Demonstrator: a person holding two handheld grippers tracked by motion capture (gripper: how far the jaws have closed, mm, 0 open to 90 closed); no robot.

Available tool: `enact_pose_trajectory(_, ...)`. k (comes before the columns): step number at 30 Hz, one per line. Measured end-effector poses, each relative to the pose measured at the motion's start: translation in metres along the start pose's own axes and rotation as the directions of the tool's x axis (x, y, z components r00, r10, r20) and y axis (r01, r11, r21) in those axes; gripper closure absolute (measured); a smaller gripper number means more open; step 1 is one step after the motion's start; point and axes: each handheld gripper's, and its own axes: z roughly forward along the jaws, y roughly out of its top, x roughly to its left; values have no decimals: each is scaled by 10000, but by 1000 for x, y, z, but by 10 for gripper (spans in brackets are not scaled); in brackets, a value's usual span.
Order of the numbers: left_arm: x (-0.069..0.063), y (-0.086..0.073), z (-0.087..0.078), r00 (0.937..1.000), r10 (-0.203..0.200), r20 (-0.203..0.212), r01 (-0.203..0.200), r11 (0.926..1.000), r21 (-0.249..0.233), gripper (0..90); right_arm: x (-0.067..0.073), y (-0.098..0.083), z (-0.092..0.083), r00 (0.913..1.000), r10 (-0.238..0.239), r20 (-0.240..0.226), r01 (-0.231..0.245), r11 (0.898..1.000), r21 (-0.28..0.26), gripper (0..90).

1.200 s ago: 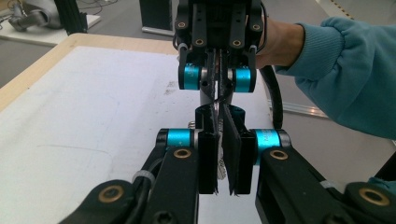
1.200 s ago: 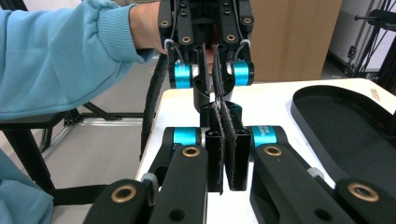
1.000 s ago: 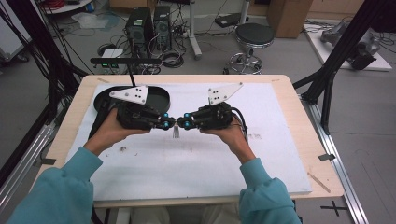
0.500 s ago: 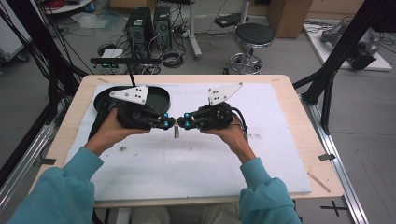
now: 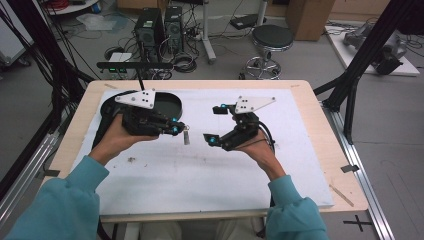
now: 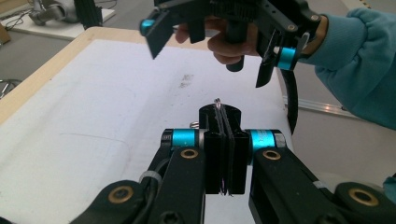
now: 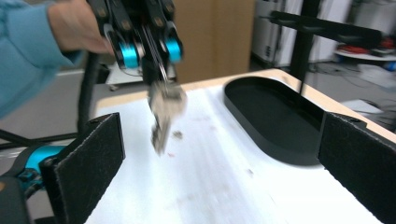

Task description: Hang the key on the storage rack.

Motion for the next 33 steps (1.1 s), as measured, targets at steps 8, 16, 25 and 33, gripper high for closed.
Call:
enact_pose_trajectory(8,2,10,-13,9985,-21,-548,14,9999,-126,881,4,-31,-42,9863,126,1646,-116,9999,-71,5)
enact_pose_trajectory(16,15,17,-33,9909,-284,-1319,265,9995,-163,881,3,-70,-82,9436,940,3175,-673,9933,-940,5)
enact_pose_trajectory(25,37,25,-51,9759,-477,-2128,511,9986,108,881,6,-103,-101,9011,910,4240,-469,9924,-1134,5)
enact_pose_trajectory(33,55,29,-63,9569,-736,-2810,907,9947,485,881,5,-129,-107,8654,1279,4844,-737,9888,-1294,5)
